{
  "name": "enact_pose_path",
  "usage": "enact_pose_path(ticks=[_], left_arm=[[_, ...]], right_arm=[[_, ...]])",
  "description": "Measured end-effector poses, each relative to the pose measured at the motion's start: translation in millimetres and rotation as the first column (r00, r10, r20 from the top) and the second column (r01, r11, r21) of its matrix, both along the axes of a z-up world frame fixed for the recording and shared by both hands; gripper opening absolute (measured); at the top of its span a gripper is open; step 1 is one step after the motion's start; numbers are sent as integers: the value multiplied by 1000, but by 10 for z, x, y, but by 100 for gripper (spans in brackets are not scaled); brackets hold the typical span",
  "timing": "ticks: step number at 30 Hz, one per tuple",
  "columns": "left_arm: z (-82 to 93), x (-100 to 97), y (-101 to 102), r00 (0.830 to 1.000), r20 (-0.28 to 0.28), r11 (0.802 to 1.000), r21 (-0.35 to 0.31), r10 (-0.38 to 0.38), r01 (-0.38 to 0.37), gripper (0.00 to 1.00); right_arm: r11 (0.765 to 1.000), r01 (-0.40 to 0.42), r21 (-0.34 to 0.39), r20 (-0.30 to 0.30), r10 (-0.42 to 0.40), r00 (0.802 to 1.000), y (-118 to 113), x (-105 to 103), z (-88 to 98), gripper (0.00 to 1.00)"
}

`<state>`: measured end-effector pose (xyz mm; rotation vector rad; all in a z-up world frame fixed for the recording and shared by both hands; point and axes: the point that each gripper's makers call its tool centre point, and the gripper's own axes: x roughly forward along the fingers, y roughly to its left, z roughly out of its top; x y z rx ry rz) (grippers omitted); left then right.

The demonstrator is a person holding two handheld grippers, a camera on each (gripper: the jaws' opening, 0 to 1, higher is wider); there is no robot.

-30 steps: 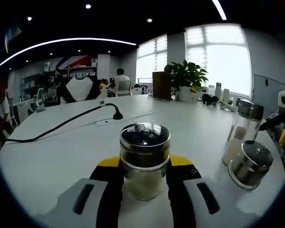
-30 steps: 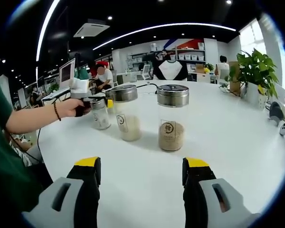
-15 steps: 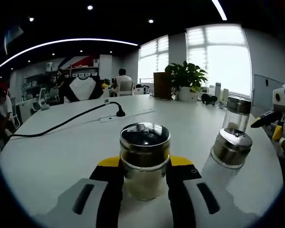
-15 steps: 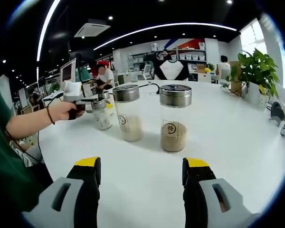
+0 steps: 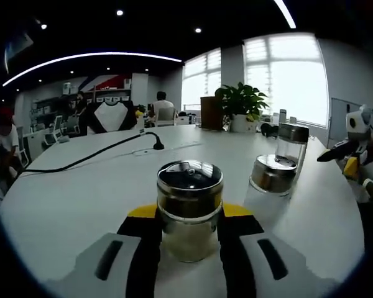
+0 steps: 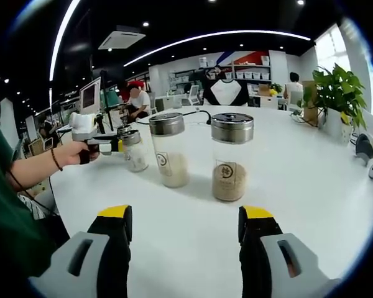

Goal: Rotate the seasoning bottle until the label or dispensing opening points toward the visible target arrow and the bottle remains upright within the marked orientation range

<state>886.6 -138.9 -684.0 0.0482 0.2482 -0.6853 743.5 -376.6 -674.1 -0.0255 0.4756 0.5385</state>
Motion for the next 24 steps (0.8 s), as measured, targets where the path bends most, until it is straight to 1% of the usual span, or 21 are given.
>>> enact_pose_path(ticks=[6, 10, 18, 19, 24], left_arm=[[19, -190, 6, 1000, -4, 1000, -3, -12, 12, 37], [19, -257, 38, 1000, -2, 1000, -9, -12, 12, 37], [16, -315, 61, 1000, -3, 1000, -1, -11, 11, 36], [17, -314, 62, 1000, 0, 1000, 6, -12, 12, 36], [8, -306, 67, 1000, -2, 1000, 1, -6, 6, 36]], right_arm=[[1000, 1, 1, -3, -1, 1000, -1, 2, -6, 70], [1000, 2, 4, 3, -2, 1000, 1, 12, 16, 70], [1000, -2, 1, 8, 2, 1000, 16, 23, 40, 70], [1000, -2, 2, 9, 2, 1000, 17, 22, 44, 70], [1000, -2, -6, 8, 2, 1000, 12, 16, 43, 70]])
